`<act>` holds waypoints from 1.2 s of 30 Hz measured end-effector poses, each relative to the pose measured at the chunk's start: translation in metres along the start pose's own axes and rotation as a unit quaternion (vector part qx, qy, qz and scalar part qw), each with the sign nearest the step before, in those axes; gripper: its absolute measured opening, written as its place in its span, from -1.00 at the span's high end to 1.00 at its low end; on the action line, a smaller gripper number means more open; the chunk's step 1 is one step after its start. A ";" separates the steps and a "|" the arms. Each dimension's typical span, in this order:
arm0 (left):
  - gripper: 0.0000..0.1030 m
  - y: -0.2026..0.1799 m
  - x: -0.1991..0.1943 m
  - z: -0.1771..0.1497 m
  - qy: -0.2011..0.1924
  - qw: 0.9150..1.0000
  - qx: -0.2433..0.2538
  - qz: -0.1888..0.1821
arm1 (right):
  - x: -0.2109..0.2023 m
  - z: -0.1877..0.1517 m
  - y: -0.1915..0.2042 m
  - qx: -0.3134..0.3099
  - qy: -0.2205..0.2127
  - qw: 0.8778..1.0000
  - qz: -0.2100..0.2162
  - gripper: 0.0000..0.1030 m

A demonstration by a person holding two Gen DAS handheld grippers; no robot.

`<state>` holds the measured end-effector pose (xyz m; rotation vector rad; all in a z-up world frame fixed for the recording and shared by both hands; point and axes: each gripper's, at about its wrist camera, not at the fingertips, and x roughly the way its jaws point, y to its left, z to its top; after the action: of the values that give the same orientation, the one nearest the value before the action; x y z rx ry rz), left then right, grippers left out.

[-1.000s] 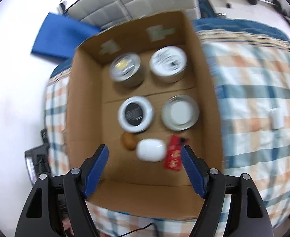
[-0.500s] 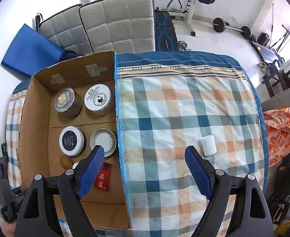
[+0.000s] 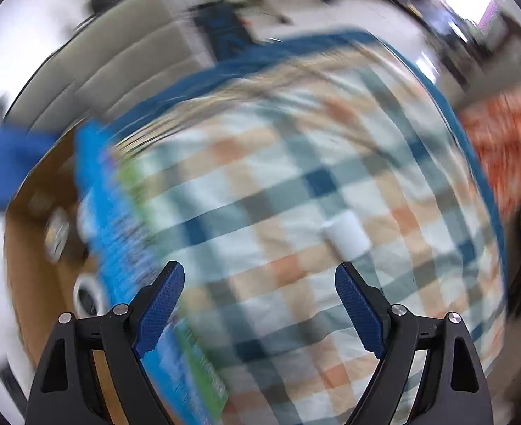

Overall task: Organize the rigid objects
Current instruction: 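Move the right gripper to the white cup and grasp it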

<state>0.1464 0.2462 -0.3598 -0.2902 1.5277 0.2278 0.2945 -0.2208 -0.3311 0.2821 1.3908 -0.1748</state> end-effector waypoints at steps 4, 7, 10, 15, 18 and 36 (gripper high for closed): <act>0.91 0.000 0.000 0.000 0.000 1.000 -0.002 -0.001 | 0.035 0.022 -0.052 0.109 0.023 0.994 -0.004 -0.74; 0.91 -0.001 0.000 0.000 0.000 1.000 -0.002 -0.001 | 0.055 0.033 -0.076 0.147 0.038 0.988 -0.008 -0.73; 0.91 0.000 0.000 -0.001 0.000 1.000 -0.004 -0.002 | 0.070 0.037 -0.089 0.167 0.053 0.984 -0.008 -0.73; 0.91 0.000 -0.001 0.000 0.000 1.000 -0.003 -0.001 | 0.087 0.034 -0.097 0.180 0.074 0.981 -0.004 -0.39; 0.91 -0.001 0.000 0.000 0.000 1.000 -0.003 -0.001 | 0.093 0.032 -0.096 0.168 0.077 0.983 -0.011 -0.15; 0.91 0.001 -0.004 -0.001 -0.002 1.000 -0.002 0.000 | 0.086 -0.006 -0.016 -0.008 0.106 0.994 -0.020 -0.66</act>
<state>0.1454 0.2469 -0.3554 -0.2921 1.5238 0.2306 0.2996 -0.2309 -0.4182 0.2654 1.6085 -0.1712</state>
